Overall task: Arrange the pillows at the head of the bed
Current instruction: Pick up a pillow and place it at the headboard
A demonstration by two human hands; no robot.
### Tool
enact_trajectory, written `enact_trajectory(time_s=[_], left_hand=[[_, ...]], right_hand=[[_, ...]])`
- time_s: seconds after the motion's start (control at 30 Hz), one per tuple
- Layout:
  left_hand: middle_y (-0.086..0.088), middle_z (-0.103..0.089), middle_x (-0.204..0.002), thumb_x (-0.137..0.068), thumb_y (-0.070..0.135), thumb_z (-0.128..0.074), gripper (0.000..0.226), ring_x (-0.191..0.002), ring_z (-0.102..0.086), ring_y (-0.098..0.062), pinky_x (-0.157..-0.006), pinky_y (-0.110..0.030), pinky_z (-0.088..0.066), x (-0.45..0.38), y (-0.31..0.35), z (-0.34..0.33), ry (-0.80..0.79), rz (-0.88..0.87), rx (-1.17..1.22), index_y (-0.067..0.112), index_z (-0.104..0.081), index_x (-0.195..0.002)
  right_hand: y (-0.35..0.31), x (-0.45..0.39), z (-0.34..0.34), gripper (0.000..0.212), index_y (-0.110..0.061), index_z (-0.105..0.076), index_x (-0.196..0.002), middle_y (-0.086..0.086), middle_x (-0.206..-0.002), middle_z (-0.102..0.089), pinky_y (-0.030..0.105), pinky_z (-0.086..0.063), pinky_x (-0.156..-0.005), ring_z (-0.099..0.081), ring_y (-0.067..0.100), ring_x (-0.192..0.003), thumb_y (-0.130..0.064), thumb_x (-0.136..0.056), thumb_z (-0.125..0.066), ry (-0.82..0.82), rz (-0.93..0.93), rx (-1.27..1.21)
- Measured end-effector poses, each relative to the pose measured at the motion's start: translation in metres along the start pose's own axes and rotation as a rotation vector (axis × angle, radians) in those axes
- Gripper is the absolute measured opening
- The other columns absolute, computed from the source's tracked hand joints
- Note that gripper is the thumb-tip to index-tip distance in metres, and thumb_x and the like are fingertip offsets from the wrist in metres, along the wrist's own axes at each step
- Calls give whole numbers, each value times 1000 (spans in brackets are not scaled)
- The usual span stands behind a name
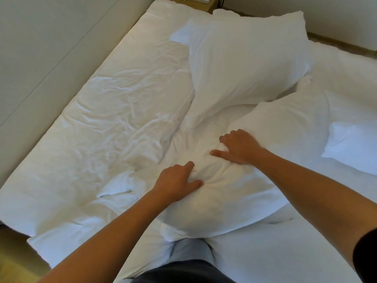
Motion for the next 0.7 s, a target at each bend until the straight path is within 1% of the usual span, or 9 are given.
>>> enact_trajectory(time_s=[0.1,0.17,0.23,0.3,0.37,0.47,0.57,0.63,0.7], left_hand=[[5,-67,-110,-77,90,-39,83,-103,-62,-19,-74,-33,-46,-6,-8,7,71,87,82,29,-53,-131],[2,-58,-130,-73,94,-38,94,-124,-51,-21,-92,-38,-48,-10,-13,13,123,97,40,26,-51,-139],[-3,-50,-144,-70,95,-41,104,-135,-44,-25,-103,-44,-44,-14,-18,8,26,119,14,25,-42,-148],[-3,-52,-142,-70,94,-44,105,-129,-51,-26,-95,-41,-45,-17,-24,-6,-114,166,61,25,-39,-149],[-3,-56,-132,-75,90,-46,95,-117,-58,-25,-83,-36,-45,-17,-21,-18,-162,165,57,23,-44,-141],[-6,-61,-118,-87,80,-44,72,-103,-63,-27,-79,-38,-48,-8,-13,-26,-106,121,22,18,-47,-124],[-6,-68,-104,-93,73,-41,62,-89,-67,-27,-70,-38,-50,8,-10,-28,-68,68,-9,19,-45,-122],[-6,-69,-100,-97,68,-39,55,-85,-67,-26,-67,-37,-50,22,-10,-25,-44,16,-18,19,-46,-122],[-6,-67,-97,-100,62,-39,45,-81,-64,-25,-65,-36,-45,38,-12,-18,-11,-42,-19,19,-49,-109]], right_hand=[[0,14,-9,82,-28,-55,-93,-1,-65,-62,37,-41,-66,-65,27,-69,-98,-82,-14,58,-75,-55],[0,24,-10,79,-28,-52,-83,-5,-55,-57,33,-38,-59,-61,22,-58,-99,-80,-19,91,-141,-116],[0,32,-7,76,-25,-43,-70,-6,-49,-50,31,-35,-51,-53,16,-49,-99,-81,-26,144,-195,-160],[2,39,0,75,-23,-35,-63,-6,-45,-44,27,-26,-47,-45,9,-44,-97,-81,-34,187,-257,-182],[3,46,4,76,-22,-31,-59,-5,-43,-41,26,-22,-47,-42,6,-43,-94,-82,-41,205,-314,-203],[-1,57,10,74,-21,-30,-58,-3,-43,-40,27,-25,-47,-44,11,-42,-90,-84,-41,213,-365,-203],[-12,72,19,73,-21,-30,-57,-3,-43,-41,28,-30,-49,-48,15,-44,-87,-87,-39,218,-387,-178],[-25,85,28,71,-21,-32,-57,-2,-44,-41,29,-31,-50,-50,16,-45,-85,-88,-40,206,-387,-144],[-39,100,41,70,-21,-33,-55,-3,-43,-39,27,-28,-47,-45,13,-43,-82,-89,-43,214,-386,-101]])
Point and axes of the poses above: each hand's wrist, its own x-axis away from the middle knuckle, its own z-axis out of the back of the hand, y = z × x, the point moved 7 cm from there along -x, towards the middle knuckle
